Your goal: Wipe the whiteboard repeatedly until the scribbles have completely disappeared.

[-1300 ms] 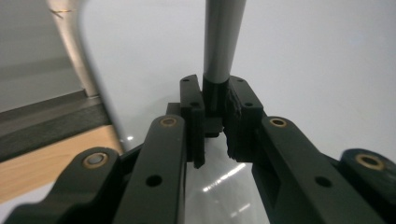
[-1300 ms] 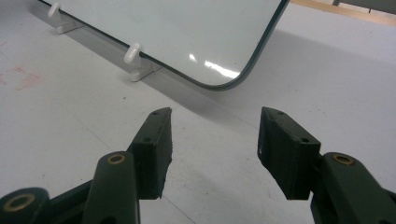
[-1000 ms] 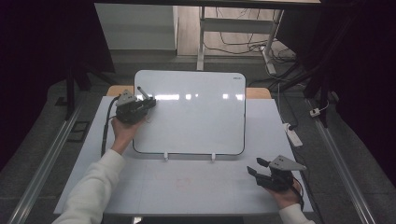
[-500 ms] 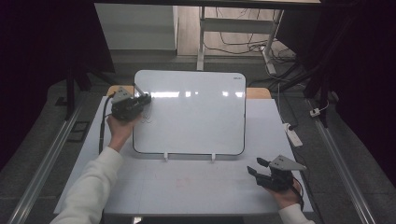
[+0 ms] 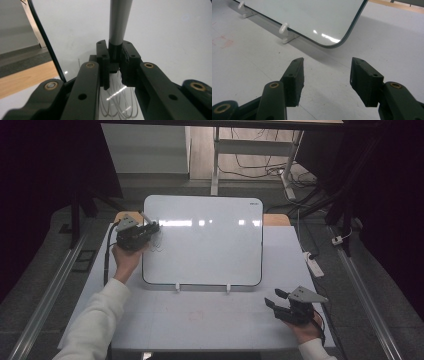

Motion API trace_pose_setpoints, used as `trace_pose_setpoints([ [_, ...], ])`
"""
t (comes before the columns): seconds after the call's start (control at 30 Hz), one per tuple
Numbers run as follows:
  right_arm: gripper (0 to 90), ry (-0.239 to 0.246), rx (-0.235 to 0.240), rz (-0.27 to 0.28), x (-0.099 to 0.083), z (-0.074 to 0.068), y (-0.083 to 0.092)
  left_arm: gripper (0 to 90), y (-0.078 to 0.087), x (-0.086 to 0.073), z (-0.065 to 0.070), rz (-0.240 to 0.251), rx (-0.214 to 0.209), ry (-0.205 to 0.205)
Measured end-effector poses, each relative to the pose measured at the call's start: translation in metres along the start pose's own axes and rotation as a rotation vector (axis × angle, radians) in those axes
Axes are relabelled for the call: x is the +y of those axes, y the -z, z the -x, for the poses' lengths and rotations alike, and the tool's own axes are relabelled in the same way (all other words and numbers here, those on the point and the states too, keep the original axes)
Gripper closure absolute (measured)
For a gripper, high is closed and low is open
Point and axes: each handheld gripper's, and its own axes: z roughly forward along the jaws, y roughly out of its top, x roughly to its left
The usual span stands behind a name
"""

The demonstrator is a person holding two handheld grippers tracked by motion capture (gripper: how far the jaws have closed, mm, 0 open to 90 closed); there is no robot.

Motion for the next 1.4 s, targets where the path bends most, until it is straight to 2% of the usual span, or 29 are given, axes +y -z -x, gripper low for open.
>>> trace_pose_setpoints([
  [0.1,44.7,0.005,0.008,-0.006,-0.001,-0.002,-0.002,77.8,-0.003,-0.009,0.018,-0.031,-0.041,-0.071],
  [0.13,44.7,0.007,0.009,-0.009,-0.001,-0.002,-0.003,77.8,-0.004,-0.011,0.023,-0.036,-0.05,-0.082],
  [0.2,44.7,0.005,0.009,-0.015,-0.002,-0.001,-0.005,77.7,-0.005,-0.008,0.023,-0.03,-0.036,-0.099],
  [0.23,44.7,0.004,0.007,-0.016,-0.001,-0.001,-0.005,77.7,-0.004,-0.005,0.018,-0.021,-0.018,-0.085],
  [0.3,44.7,0.003,0.004,-0.015,-0.001,-0.001,-0.005,77.8,-0.002,0.002,0.003,0.006,0.006,-0.03],
  [0.33,44.7,0.002,0.003,-0.013,-0.001,-0.001,-0.005,77.8,-0.001,0.004,-0.002,0.009,0.007,-0.004],
  [0.37,44.7,0.004,0.003,-0.011,0.0,-0.001,-0.004,77.7,-0.002,0.004,-0.002,0.007,0.002,0.003],
  [0.47,44.7,0.006,0.006,-0.009,0.0,-0.002,-0.003,77.7,-0.005,-0.004,0.014,-0.024,-0.036,-0.068],
  [0.53,44.7,0.005,0.007,-0.014,-0.001,-0.002,-0.004,77.8,-0.007,-0.007,0.023,-0.035,-0.053,-0.092],
  [0.6,44.6,0.005,0.005,-0.019,-0.002,-0.001,-0.005,77.7,-0.006,-0.005,0.022,-0.033,-0.032,-0.108],
  [0.7,44.6,0.004,0.002,-0.014,-0.001,-0.001,-0.004,77.8,0.003,-0.001,0.001,-0.005,0.02,-0.05],
  [0.73,44.6,0.004,0.001,-0.01,-0.001,-0.002,-0.002,77.7,0.006,-0.002,-0.005,0.001,0.016,-0.013],
  [0.77,44.6,0.006,0.001,-0.006,0.0,-0.002,-0.001,77.8,0.006,-0.004,-0.007,0.001,0.005,0.005],
  [0.8,44.6,0.006,0.001,-0.002,0.0,-0.002,-0.001,77.7,0.006,-0.006,-0.004,-0.007,-0.001,-0.006],
  [0.87,44.6,0.003,0.004,-0.003,0.0,-0.001,-0.002,77.7,0.002,-0.01,0.009,-0.023,-0.052,-0.039],
  [0.9,44.6,0.002,0.005,-0.008,-0.001,-0.001,-0.003,77.7,-0.001,-0.012,0.017,-0.033,-0.062,-0.071],
  [0.93,44.6,0.003,0.007,-0.014,-0.002,-0.001,-0.005,77.7,-0.003,-0.011,0.022,-0.04,-0.058,-0.101],
  [0.97,44.6,0.005,0.009,-0.019,-0.002,-0.001,-0.006,77.7,-0.005,-0.009,0.023,-0.038,-0.051,-0.111],
  [1.07,44.5,0.01,0.008,-0.023,-0.002,-0.003,-0.007,77.7,-0.004,0.003,0.006,-0.007,-0.001,-0.074],
  [1.13,44.5,0.009,0.005,-0.014,0.0,-0.003,-0.005,77.7,0.0,0.009,-0.009,0.001,0.028,-0.026],
  [1.2,44.5,0.007,0.003,-0.005,0.001,-0.003,-0.004,77.7,0.003,0.011,-0.015,0.003,0.036,-0.015],
  [1.23,44.5,0.007,0.005,-0.005,0.001,-0.003,-0.003,77.8,0.004,0.01,-0.014,-0.001,0.031,-0.015],
  [1.3,44.5,0.007,0.009,-0.009,0.0,-0.003,-0.004,77.8,0.002,0.004,-0.004,-0.022,0.012,-0.054],
  [1.37,44.5,0.01,0.011,-0.016,-0.002,-0.003,-0.005,77.7,0.0,0.0,0.004,-0.034,-0.023,-0.075],
  [1.4,44.5,0.01,0.01,-0.018,-0.002,-0.003,-0.005,77.7,0.0,-0.001,0.007,-0.035,-0.021,-0.096],
])
